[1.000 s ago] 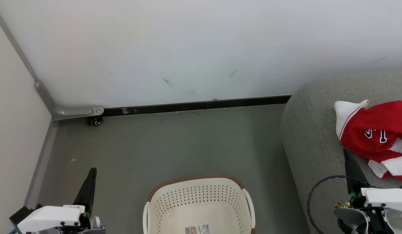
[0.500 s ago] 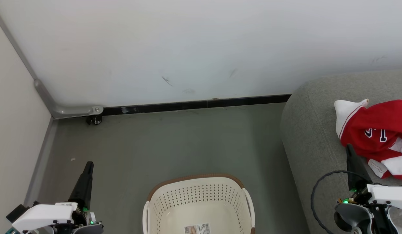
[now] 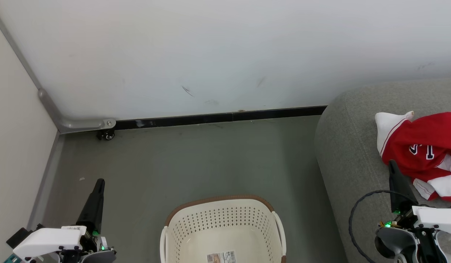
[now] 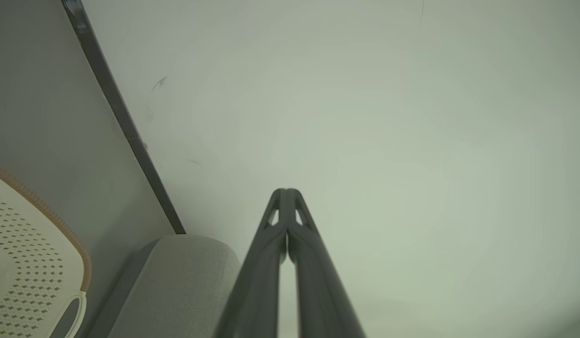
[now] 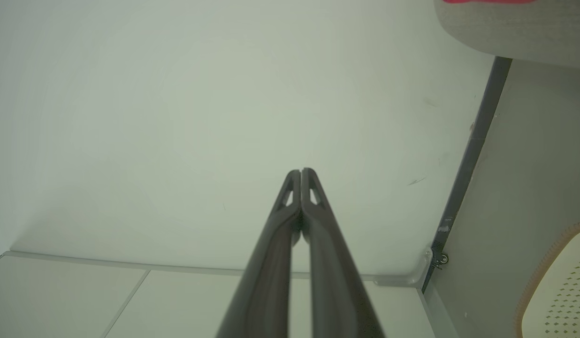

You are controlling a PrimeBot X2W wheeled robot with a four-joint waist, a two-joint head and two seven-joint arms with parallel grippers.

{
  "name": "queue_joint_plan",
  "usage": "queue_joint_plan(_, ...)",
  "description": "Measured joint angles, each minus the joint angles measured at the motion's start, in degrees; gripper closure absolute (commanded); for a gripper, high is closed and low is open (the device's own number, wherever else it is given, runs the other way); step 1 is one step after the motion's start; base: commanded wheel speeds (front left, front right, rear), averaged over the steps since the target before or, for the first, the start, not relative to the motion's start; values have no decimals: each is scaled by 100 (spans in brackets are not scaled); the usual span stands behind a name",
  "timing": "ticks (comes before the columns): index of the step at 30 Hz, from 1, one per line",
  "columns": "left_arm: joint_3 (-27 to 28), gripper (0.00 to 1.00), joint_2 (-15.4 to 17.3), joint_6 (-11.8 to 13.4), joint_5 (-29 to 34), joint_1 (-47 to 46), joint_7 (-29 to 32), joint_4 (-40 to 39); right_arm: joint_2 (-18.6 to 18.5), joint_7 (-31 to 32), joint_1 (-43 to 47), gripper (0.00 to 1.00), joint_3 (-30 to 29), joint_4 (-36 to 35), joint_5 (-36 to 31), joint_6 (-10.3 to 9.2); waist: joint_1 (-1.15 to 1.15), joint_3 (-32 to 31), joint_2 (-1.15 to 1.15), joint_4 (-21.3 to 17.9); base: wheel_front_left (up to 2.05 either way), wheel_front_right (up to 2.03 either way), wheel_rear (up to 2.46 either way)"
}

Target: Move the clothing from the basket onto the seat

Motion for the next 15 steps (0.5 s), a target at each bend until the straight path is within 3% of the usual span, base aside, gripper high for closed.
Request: queue_joint_plan(15, -22, 100, 0, 48, -26, 7, -8, -114, 0, -7, 2, 100, 10, -29, 7, 0, 0, 3, 0, -1, 0, 0, 0)
